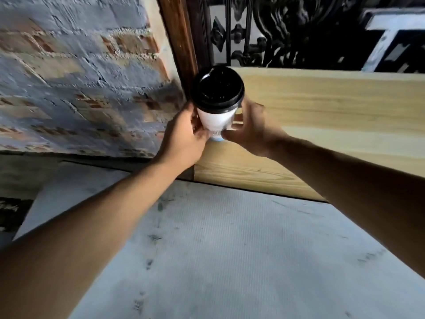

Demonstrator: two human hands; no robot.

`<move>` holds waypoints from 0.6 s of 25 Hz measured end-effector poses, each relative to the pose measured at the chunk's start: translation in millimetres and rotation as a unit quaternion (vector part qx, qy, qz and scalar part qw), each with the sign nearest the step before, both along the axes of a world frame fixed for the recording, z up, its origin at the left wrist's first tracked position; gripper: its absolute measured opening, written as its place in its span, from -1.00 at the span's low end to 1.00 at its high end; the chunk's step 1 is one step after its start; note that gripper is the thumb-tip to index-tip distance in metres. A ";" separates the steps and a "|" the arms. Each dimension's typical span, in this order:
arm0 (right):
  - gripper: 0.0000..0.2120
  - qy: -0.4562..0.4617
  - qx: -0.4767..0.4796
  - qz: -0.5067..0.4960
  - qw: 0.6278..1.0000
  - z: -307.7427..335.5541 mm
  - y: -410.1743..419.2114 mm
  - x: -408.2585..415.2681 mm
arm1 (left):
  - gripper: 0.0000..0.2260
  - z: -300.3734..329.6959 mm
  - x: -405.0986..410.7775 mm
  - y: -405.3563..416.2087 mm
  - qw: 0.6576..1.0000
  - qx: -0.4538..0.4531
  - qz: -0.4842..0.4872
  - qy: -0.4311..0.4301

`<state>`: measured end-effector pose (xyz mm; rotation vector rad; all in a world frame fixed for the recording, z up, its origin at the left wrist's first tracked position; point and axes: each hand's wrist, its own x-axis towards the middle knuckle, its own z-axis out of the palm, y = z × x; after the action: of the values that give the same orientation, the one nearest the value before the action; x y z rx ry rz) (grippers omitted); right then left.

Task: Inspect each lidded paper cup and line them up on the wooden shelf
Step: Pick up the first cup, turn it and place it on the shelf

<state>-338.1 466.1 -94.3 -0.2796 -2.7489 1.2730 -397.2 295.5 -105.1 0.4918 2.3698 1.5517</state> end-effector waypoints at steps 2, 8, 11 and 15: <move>-0.38 -0.009 0.021 0.011 1.000 0.6 -0.4 -0.9 | -0.52 -0.4 0.7 -1.7 1.000 0.002 0.005 -0.004; -0.23 -0.088 0.004 0.006 0.996 -0.4 -1.1 7.3 | -0.32 -4.1 8.5 -3.2 0.999 0.016 -0.007 -0.044; 0.00 -0.111 -0.021 -0.031 0.993 6.0 0.3 26.7 | -0.06 3.6 30.8 -13.0 0.999 -0.031 0.028 -0.026; -0.15 -0.141 0.013 -0.065 0.988 34.3 -10.6 89.1 | -0.06 35.4 89.5 -46.4 0.994 -0.103 -0.014 0.024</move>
<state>-249.1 455.5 -60.0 -0.6745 -2.9130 1.2486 -307.7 249.0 -69.7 0.5190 2.5124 1.2787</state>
